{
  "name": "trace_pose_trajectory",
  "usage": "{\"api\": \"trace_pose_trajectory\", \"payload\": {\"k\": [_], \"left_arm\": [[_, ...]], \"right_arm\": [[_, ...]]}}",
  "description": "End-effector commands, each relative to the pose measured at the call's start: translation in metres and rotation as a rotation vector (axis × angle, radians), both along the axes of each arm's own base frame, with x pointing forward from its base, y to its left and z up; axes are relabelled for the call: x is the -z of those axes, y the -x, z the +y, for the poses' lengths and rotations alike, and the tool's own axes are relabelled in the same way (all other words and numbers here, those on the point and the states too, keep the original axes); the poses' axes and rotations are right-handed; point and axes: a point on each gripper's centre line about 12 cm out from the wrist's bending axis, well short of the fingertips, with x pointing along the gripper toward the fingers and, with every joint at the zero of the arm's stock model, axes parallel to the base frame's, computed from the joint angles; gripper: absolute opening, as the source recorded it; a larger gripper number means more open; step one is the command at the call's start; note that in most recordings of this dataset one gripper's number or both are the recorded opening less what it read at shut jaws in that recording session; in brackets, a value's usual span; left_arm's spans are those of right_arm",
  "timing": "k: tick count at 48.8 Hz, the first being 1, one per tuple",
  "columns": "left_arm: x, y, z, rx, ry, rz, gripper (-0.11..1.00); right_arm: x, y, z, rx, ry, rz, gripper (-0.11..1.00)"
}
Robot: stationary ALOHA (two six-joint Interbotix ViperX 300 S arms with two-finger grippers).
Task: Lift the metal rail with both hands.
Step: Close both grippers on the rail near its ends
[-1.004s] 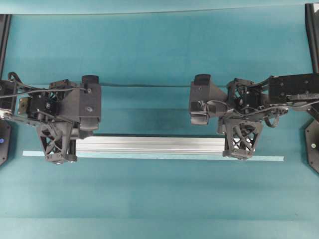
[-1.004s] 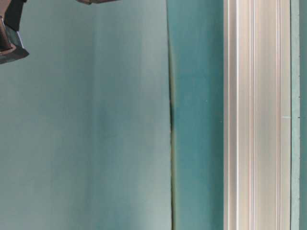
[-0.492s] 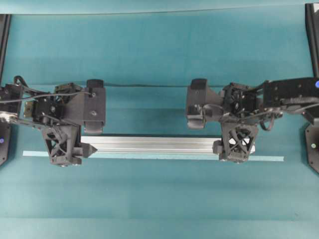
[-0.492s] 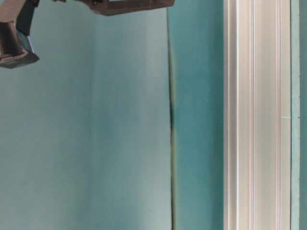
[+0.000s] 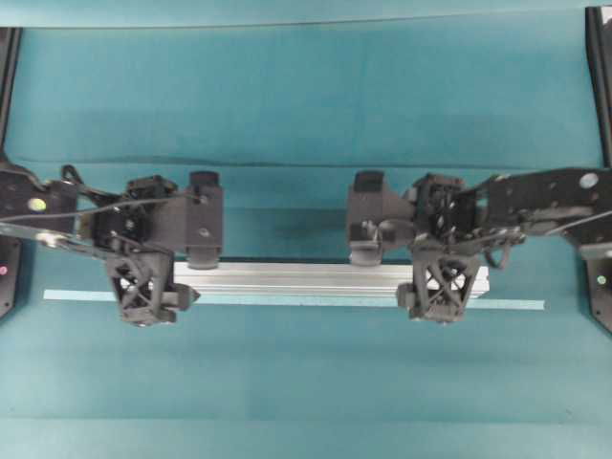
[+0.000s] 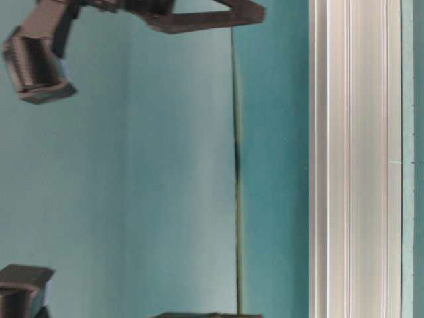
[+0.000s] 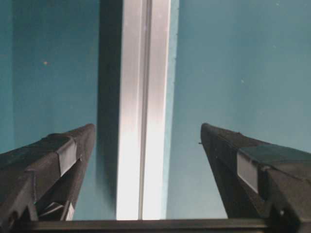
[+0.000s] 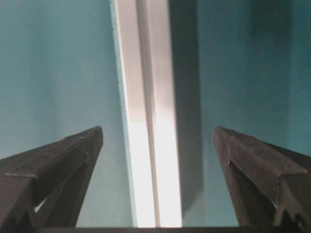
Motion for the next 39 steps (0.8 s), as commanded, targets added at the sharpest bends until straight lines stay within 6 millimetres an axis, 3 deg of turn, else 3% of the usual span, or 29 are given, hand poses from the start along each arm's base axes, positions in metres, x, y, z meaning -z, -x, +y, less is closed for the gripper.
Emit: {"api": "trace_pose_trajectory", "payload": {"k": [1,29,39], "left_arm": [[0.003,-0.006,0.0,0.001,-0.001,-0.012,0.97],[0.034,-0.022,0.012,-0.02,-0.008,-0.02,0.97],[0.053,-0.025,0.007,-0.006,-0.005,0.008,0.97]], "right_arm": [[0.01,-0.002,0.004,-0.007,0.0,0.012,0.96],[0.037,0.0,0.003,-0.013,0.013,0.009,0.96],[0.049,-0.003,0.004,-0.014,0.013,0.006,0.96]]}}
